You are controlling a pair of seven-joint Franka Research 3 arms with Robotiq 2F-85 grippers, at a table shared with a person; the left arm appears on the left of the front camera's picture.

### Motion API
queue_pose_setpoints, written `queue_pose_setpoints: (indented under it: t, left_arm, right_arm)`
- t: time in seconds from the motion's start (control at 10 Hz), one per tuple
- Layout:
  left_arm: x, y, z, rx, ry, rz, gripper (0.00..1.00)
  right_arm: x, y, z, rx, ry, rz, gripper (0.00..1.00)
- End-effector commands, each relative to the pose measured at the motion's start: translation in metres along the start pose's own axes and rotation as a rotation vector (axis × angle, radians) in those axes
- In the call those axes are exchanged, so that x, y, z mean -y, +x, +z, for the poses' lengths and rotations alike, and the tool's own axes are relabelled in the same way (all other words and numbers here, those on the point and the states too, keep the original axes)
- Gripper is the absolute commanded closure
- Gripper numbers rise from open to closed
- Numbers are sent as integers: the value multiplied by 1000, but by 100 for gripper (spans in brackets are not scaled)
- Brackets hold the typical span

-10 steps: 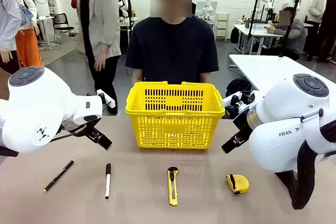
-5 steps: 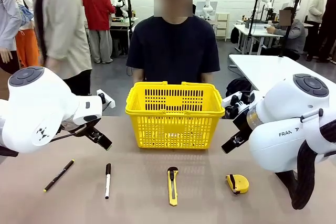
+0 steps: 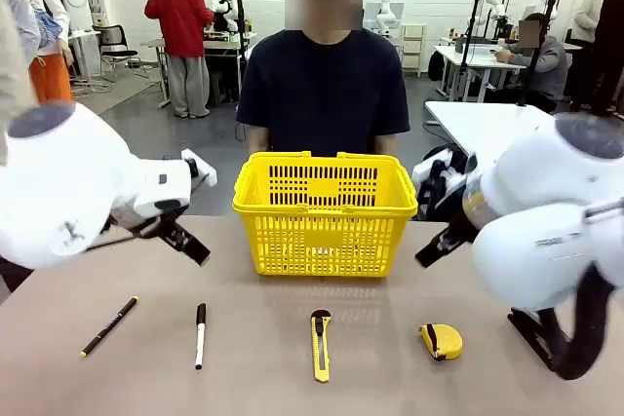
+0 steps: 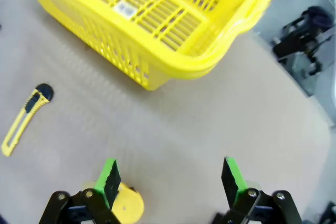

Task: Place the items the person wants into the basket.
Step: Pick up the item the person points to and place it in the Market Basket.

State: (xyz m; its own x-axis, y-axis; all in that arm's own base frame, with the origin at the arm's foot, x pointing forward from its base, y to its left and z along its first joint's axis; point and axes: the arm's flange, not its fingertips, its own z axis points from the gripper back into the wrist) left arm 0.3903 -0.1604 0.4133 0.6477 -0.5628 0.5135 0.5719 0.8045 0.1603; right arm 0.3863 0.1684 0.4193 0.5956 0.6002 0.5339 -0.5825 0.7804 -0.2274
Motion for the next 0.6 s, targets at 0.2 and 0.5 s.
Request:
queue_pose_setpoints:
  t: [0.2,0.5]
  left_arm:
    - [31,60,202,64,154,-144,0]
    - [28,91,260,78,188,-153,0]
  right_arm:
    - [-27,37,222,-16,-300,44,0]
    - [-36,77,278,-4,-336,31,0]
